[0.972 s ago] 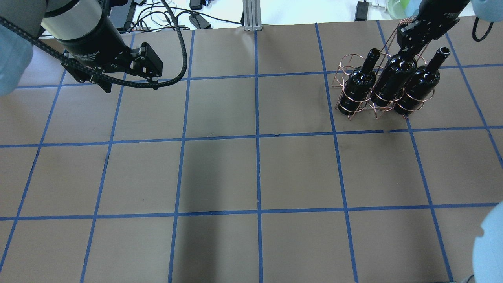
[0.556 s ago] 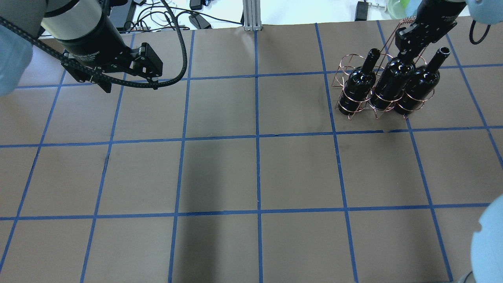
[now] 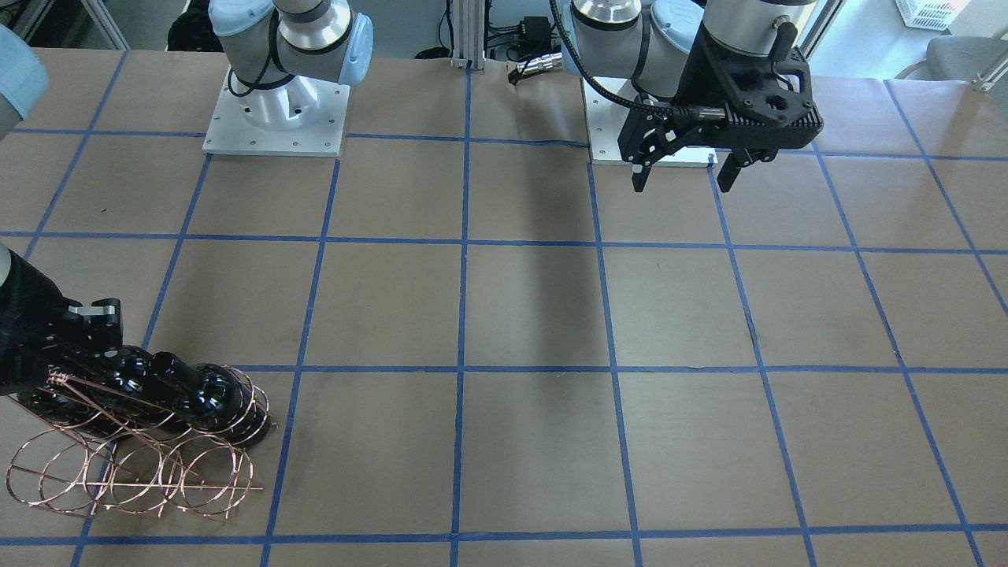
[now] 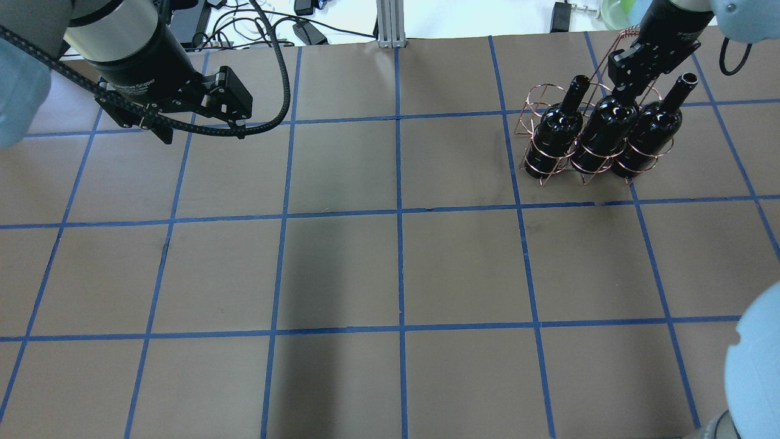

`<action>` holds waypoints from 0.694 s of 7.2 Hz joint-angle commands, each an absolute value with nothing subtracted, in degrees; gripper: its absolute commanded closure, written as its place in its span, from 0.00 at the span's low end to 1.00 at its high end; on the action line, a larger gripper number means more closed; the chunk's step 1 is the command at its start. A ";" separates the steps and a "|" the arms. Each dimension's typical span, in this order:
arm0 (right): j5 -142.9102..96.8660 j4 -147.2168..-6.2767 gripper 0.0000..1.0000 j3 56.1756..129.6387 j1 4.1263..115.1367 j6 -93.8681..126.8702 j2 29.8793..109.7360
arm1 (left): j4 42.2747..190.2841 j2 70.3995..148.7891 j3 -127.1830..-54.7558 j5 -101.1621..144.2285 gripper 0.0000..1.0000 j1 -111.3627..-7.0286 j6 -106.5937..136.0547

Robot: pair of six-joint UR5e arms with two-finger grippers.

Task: Place wine into wine basket
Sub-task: 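Lower the dark bottle into the empty copper basket ring with the right gripper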

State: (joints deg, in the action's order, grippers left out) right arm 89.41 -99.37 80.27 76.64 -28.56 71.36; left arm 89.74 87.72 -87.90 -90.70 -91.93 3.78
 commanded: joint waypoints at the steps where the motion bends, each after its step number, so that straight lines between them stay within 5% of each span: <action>1: 89.65 -99.40 1.00 80.33 76.64 -28.56 70.14 | 89.74 87.71 -87.98 -90.70 0.00 -91.93 3.78; 5: 90.52 -99.40 1.00 80.33 76.64 -27.95 69.17 | 89.74 87.71 -87.89 -90.70 0.00 -91.93 3.78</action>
